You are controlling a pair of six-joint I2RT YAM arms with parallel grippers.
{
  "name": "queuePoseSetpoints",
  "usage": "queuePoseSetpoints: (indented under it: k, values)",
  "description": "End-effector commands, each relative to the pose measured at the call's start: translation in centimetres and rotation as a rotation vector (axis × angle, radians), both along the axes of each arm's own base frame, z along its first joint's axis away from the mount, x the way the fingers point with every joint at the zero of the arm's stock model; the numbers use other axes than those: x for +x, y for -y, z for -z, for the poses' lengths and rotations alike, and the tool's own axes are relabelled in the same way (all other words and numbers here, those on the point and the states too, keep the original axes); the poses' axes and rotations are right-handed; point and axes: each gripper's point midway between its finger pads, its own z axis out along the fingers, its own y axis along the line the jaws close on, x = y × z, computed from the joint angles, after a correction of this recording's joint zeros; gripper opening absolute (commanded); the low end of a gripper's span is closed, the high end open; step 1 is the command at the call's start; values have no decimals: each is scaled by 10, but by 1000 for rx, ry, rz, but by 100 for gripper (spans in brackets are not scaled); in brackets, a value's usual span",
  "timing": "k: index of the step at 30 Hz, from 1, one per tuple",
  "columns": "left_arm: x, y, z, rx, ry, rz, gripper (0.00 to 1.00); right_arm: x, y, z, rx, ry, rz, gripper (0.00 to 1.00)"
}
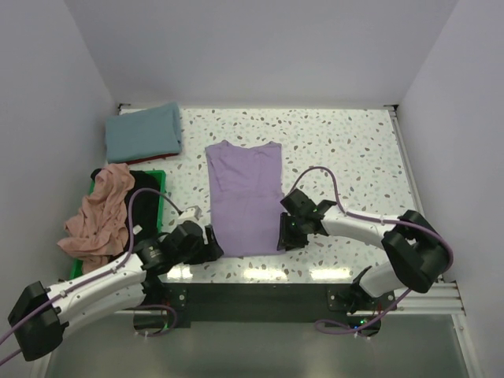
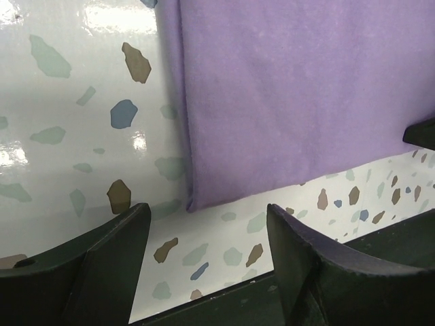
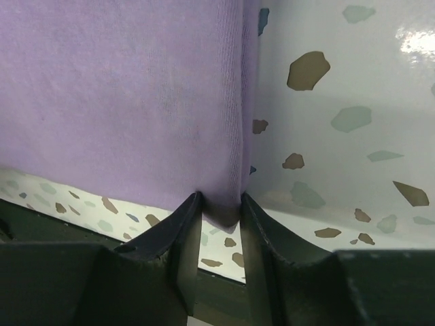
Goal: Fold and stack the t-shirts
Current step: Fold the tshirt
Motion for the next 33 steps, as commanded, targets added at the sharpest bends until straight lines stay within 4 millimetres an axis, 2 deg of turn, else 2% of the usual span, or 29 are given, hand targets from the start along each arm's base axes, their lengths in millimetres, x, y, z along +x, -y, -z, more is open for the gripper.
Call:
queuePoseSetpoints:
  k: [1,2,8,11,18,25,33]
  values:
    - [-3,-6,7,1,-19,-35,73,-3,6,15,-44,-7,10,31]
    - [-3,-6,8,1,-22,-35,73,-3,7,14,-47,-10,10,27]
    - [-10,-10,24,38,-75,-41,66,-6,11,17,-71,-23,9,26]
    - [-9,-10,25,37,-70,-45,63,-6,12,16,-72,-22,11,26]
    - [-12,-14,32,61,-90,-49,50,-6,12,15,-72,-22,14,26]
    - [-14,-14,35,73,-104,-42,43,-9,14,16,-80,-30,12,26]
    - [-17,-12,37,73,-124,-23,37,-12,21,15,-102,-34,23,38]
